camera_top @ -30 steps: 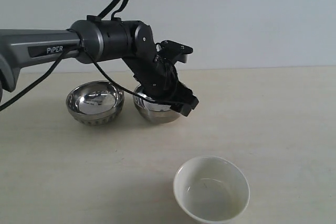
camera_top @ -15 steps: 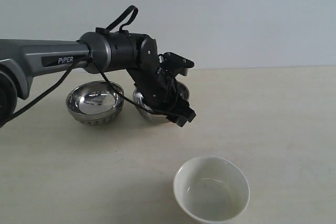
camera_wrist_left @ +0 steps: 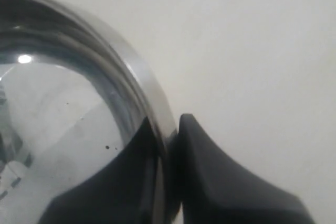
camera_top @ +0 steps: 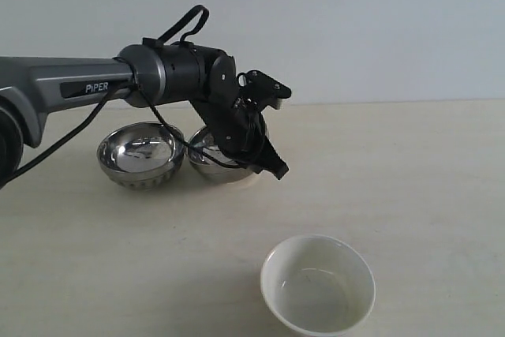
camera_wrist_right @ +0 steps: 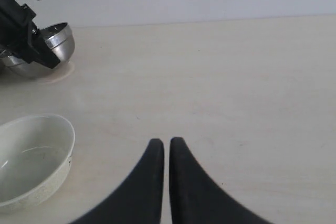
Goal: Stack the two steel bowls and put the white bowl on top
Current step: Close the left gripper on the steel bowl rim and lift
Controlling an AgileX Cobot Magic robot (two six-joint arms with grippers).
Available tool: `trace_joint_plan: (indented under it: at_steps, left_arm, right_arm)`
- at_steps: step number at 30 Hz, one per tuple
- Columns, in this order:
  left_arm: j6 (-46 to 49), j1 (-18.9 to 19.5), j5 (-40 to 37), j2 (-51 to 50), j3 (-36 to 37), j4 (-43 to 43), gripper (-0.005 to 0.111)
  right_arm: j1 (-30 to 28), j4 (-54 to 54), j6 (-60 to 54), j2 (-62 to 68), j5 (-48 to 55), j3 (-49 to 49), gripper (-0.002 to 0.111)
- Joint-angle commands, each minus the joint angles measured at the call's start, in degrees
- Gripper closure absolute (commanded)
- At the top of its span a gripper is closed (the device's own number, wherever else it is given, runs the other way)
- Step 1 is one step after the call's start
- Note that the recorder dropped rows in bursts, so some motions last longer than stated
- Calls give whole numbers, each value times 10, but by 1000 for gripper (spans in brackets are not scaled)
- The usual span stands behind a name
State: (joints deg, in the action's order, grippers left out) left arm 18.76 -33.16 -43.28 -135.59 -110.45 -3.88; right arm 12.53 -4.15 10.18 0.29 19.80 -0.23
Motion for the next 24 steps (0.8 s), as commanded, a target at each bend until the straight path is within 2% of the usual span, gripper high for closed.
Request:
trace_joint_plan:
  at_steps: [1,7,16,20,24]
  left_arm:
    - [1,-2,-41,21,0,4,103]
    - [1,-6,-58,51,0,10,103]
    - [1,-44,-71,109,0,20,103]
    - [-8,-57,-138,143,0,34,103]
    - [-76,-60,-219,178,0,85,103]
  right_arm:
    - [0,-4,0,-3,-2,2,108]
    - [0,-4,0,-3,-2,2,108]
    - [0,-4,0,-3,-2,2,108]
    - [0,-4,0,-3,-2,2,108]
    - [0,-4,0,-3,-2,2,108]
